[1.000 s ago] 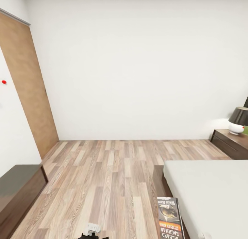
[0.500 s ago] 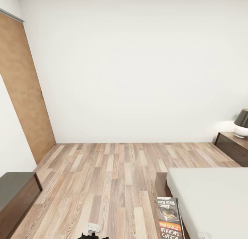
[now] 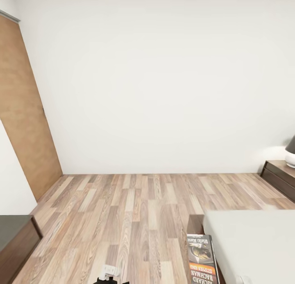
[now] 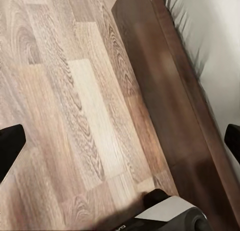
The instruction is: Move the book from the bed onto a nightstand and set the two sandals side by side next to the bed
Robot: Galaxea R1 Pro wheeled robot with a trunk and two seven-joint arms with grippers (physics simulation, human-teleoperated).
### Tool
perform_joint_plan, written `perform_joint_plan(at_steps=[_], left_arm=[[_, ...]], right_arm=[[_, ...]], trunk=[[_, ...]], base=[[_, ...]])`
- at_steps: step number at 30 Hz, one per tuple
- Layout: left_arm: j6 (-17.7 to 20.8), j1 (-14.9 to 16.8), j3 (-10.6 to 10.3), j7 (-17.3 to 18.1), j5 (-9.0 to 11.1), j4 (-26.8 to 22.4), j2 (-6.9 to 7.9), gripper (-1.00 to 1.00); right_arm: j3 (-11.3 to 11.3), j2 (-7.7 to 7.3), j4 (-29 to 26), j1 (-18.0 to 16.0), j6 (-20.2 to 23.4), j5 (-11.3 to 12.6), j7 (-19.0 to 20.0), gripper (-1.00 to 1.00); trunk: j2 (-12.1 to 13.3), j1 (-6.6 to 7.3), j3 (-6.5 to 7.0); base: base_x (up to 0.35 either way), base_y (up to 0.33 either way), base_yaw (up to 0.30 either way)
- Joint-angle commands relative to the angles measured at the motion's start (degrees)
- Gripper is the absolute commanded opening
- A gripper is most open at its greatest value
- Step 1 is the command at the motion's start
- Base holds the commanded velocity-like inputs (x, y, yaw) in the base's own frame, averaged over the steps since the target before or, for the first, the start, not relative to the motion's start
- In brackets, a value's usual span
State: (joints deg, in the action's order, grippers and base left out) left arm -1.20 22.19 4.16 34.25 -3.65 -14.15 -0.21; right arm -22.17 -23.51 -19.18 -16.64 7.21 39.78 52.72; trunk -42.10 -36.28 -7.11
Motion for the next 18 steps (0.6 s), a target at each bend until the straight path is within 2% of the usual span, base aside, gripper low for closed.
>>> perform_joint_plan(at_steps=[1, 13, 18], left_arm=[[-0.12, 0.05, 0.52, 0.29, -0.38, 0.11, -0.02, 1.00], [-0.12, 0.05, 1.20, 0.29, -0.39, 0.30, -0.03, 1.00], [-0.10, 0.05, 1.57, 0.30, -0.01, 0.30, 0.02, 1.00]], right_arm=[[-0.15, -0.05, -0.07, -0.05, 0.61, 0.73, 0.10, -1.00], [-0.15, 0.04, -0.07, -0.05, 0.61, 0.73, 0.10, -1.00], [-0.15, 0.44, -0.07, -0.05, 0.59, 0.73, 0.10, -1.00]], trunk=[[-0.07, -0.05, -0.09], [-0.07, -0.05, -0.09], [-0.07, -0.05, -0.09]], base=[[0.333, 0.000, 0.000], [0.333, 0.003, 0.000], [0.326, 0.105, 0.000]])
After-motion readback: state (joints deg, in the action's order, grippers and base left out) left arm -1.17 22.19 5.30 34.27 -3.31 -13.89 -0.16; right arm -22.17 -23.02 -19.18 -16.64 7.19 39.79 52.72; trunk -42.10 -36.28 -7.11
